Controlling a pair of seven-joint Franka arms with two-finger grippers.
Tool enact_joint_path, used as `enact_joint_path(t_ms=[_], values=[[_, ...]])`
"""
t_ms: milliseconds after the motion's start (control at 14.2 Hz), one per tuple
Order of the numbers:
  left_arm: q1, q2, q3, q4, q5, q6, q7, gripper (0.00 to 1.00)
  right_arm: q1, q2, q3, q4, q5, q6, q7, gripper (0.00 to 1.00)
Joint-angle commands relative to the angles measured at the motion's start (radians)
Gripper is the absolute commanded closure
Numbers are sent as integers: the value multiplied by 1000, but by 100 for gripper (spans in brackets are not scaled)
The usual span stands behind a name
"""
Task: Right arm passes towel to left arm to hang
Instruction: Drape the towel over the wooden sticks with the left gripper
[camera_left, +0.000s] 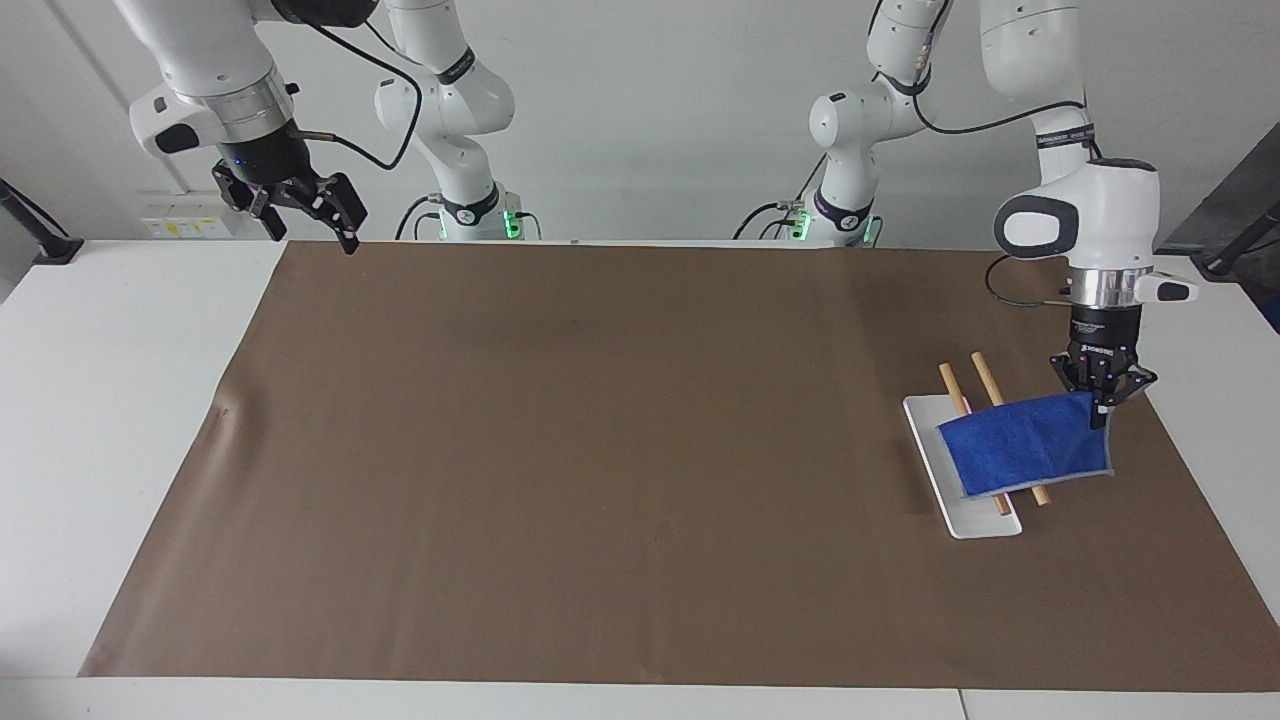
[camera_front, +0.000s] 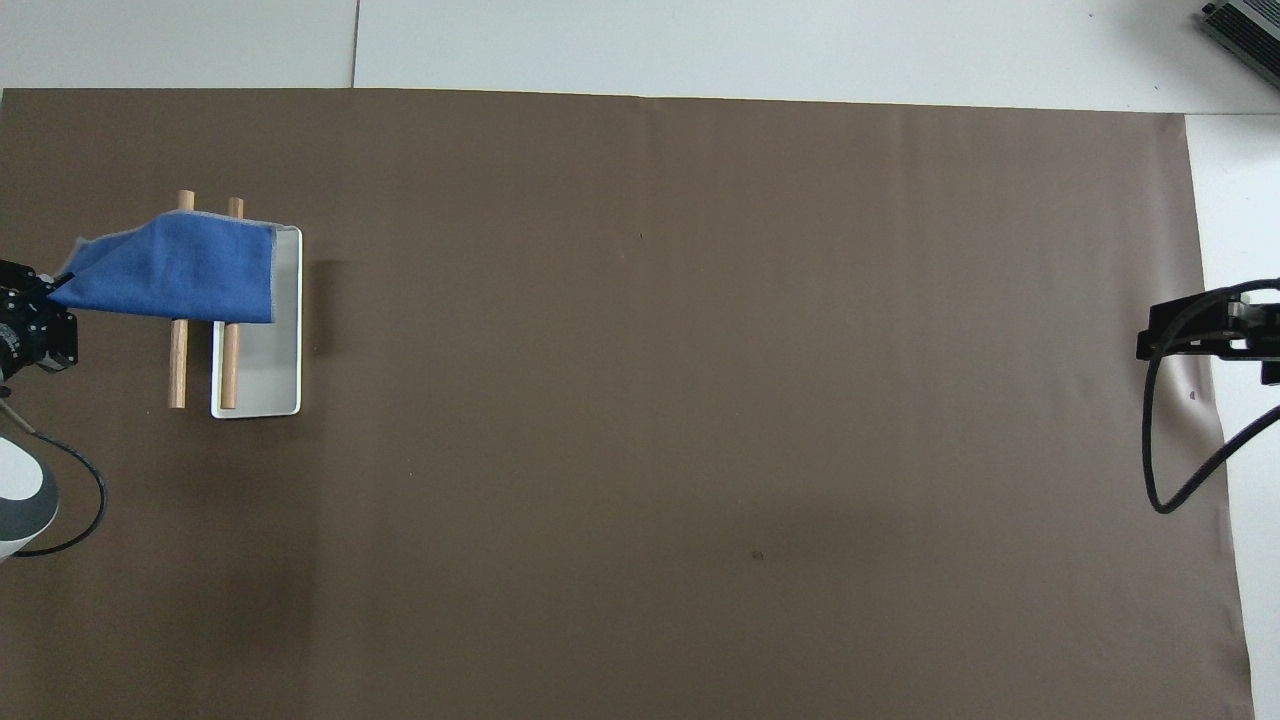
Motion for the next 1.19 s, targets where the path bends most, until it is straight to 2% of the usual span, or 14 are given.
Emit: enact_joint_path(t_ms=[0, 140, 491, 772, 982, 1123], values=[[11, -29, -8, -32, -5, 5, 7, 60, -2, -31, 4, -45, 3, 24, -21, 0], [13, -28, -8, -31, -3, 3, 10, 0, -2, -31, 4, -53, 3, 27, -24, 0], [5, -22, -8, -11, -3, 3, 5, 0, -1, -41, 6, -72, 3, 44, -19, 0], [-55, -36, -8, -2, -3, 0, 7, 0, -1, -42, 7, -75, 3, 47, -21, 0], [-105, -62, -8, 23, -3, -72, 33, 0, -2, -42, 7, -76, 3, 49, -21, 0], [-148, -83, -10, 32, -3, -129, 135, 0, -2, -47, 7, -81, 3, 55, -21, 0]])
